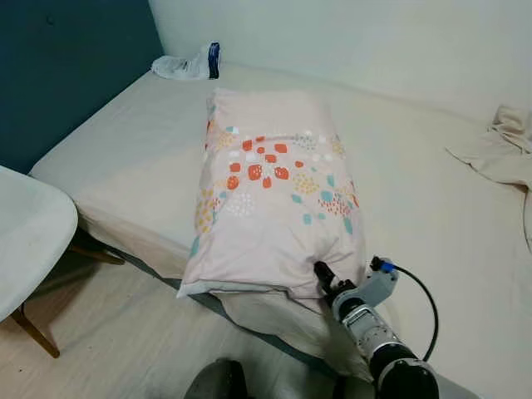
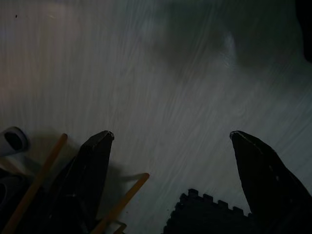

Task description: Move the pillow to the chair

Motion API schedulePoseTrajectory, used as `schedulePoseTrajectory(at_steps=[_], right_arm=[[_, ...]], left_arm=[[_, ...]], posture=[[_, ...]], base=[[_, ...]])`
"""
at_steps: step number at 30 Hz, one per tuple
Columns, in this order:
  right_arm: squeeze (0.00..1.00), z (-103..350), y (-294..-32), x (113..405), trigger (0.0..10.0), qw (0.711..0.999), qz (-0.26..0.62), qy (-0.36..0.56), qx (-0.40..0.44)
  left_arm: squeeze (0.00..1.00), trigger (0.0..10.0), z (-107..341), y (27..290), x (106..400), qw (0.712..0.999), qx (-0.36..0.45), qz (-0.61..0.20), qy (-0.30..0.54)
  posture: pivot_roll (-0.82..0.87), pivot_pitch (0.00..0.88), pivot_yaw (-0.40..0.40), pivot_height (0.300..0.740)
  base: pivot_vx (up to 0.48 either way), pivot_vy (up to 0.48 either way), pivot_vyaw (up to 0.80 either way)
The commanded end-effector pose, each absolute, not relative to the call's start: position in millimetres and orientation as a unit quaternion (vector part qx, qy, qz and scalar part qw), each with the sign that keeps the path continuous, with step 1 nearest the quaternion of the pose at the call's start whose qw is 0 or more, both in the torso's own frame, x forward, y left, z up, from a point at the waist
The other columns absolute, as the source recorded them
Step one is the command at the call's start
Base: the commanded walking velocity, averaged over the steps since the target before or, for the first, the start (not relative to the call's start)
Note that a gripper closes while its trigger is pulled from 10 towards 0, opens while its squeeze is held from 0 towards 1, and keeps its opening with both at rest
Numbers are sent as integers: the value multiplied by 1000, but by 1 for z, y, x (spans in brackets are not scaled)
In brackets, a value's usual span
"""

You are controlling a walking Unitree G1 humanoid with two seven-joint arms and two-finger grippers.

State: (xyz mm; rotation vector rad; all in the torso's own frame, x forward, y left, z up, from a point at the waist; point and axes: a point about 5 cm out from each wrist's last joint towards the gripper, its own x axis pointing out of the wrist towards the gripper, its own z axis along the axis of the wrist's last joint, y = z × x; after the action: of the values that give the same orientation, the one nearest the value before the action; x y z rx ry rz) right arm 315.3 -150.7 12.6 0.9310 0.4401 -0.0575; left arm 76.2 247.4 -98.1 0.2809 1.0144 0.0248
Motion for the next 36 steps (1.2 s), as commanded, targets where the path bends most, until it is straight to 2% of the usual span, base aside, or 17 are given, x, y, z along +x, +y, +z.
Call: schedulePoseTrajectory(at_steps=[1, 4, 8, 9, 10, 17, 18, 23, 32, 36], right_arm=[[0, 6, -124, 309, 10000, 856, -1, 247, 454], [0, 5, -94, 306, 10000, 854, 17, 276, 441], [0, 6, -83, 305, 10000, 854, 23, 280, 438], [0, 6, -81, 305, 8784, 856, 23, 280, 435], [0, 5, -81, 305, 0, 859, 19, 283, 426], [0, 8, -96, 311, 0, 879, -3, 271, 393], [0, 10, -109, 314, 0, 885, -20, 260, 384], [0, 14, -121, 318, 0, 890, -30, 240, 385], [0, 26, -119, 326, 0, 884, 20, 198, 423], [0, 52, -114, 340, 0, 870, 109, 132, 462]], left_arm=[[0, 10000, -100, 252, 61, 854, 134, 12, 503], [0, 10000, -99, 253, 59, 853, 136, 12, 503], [0, 10000, -100, 253, 59, 853, 136, 10, 504], [0, 10000, -100, 252, 59, 853, 136, 10, 503], [0, 10000, -100, 252, 59, 854, 136, 10, 503], [0, 10000, -100, 250, 57, 854, 133, 11, 503], [0, 10000, -101, 248, 57, 853, 132, 10, 504], [0, 10000, -101, 247, 59, 854, 131, 8, 504], [0, 10000, -101, 246, 69, 857, 130, 11, 499], [0, 10000, -100, 245, 85, 860, 126, 24, 493]], posture=[[289, 289, 93, 641], [291, 289, 94, 641], [294, 287, 92, 641], [295, 286, 88, 641], [295, 285, 86, 641], [281, 285, 78, 641], [276, 284, 77, 641], [274, 280, 76, 641], [272, 246, 68, 641], [244, 188, 40, 641]], base=[[0, 0, 0], [0, 0, 0], [0, 0, 0], [0, 0, 0], [0, 0, 0], [0, 0, 0], [0, 0, 0], [0, 0, 0], [0, 0, 0], [0, 0, 0]])
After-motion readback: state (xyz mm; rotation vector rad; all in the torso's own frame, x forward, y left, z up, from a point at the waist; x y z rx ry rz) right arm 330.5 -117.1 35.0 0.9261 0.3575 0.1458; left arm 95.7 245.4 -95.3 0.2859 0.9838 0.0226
